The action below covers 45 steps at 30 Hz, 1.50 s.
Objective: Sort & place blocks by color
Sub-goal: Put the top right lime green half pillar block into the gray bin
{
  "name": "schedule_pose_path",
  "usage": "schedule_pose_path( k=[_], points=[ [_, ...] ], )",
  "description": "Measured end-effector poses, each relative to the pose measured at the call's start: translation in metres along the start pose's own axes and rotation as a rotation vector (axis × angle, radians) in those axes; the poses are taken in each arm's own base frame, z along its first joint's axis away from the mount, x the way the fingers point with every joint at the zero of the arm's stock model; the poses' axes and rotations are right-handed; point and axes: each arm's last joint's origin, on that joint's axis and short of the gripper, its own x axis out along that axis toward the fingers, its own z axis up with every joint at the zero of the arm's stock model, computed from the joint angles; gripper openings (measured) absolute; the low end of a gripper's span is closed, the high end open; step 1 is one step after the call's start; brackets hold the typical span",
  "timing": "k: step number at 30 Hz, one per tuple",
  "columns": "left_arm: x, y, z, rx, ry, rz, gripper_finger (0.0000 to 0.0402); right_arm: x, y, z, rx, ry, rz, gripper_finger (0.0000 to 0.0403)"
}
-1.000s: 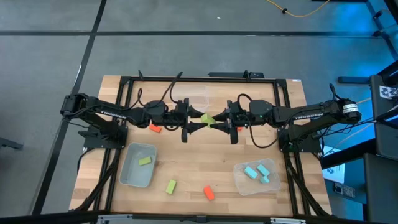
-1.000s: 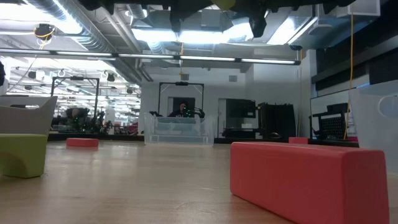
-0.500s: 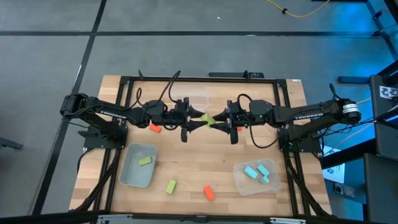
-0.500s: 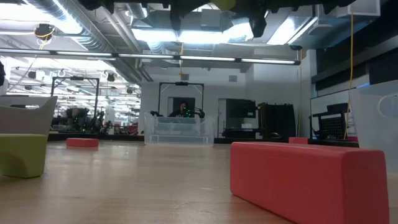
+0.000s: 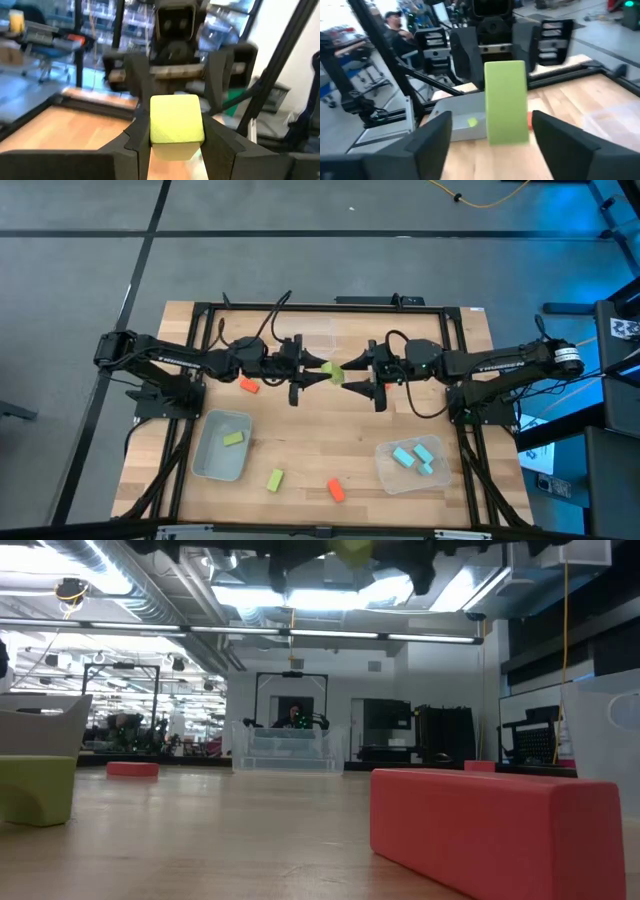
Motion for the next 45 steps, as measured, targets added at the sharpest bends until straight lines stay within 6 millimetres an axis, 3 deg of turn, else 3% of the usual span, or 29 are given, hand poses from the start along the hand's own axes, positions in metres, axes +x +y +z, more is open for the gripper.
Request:
schedule_pose_path(
  k=[5,10,16,23,30,45],
  points=[
    [-0.016,0.002,0.015,0.039,0.016,0.000,0.0123,-0.027,-0.001,0.003,0.006,0.067,-0.139,0.0323],
    [-0.033,-0.002,0.028,0.095,0.011,-0.001,0.0123,-0.056,-0.003,0.000,0.069,0.157,-0.253,0.0341],
    [-0.056,0.000,0.013,0.062,0.024,0.028,0.0123,-0.074,-0.007,-0.017,0.131,0.254,-0.286,0.0343],
    [-0.085,-0.006,-0.005,0.008,-0.022,0.057,0.0123,-0.078,-0.012,-0.040,0.170,0.228,-0.253,0.0344],
    [-0.103,-0.009,-0.011,-0.007,-0.138,0.069,0.0123,-0.075,-0.012,-0.039,0.169,0.077,-0.195,0.0344],
    [-0.106,-0.008,-0.011,-0.012,-0.176,0.060,0.0123,-0.074,-0.011,-0.034,0.150,0.031,-0.176,0.0344]
  ],
)
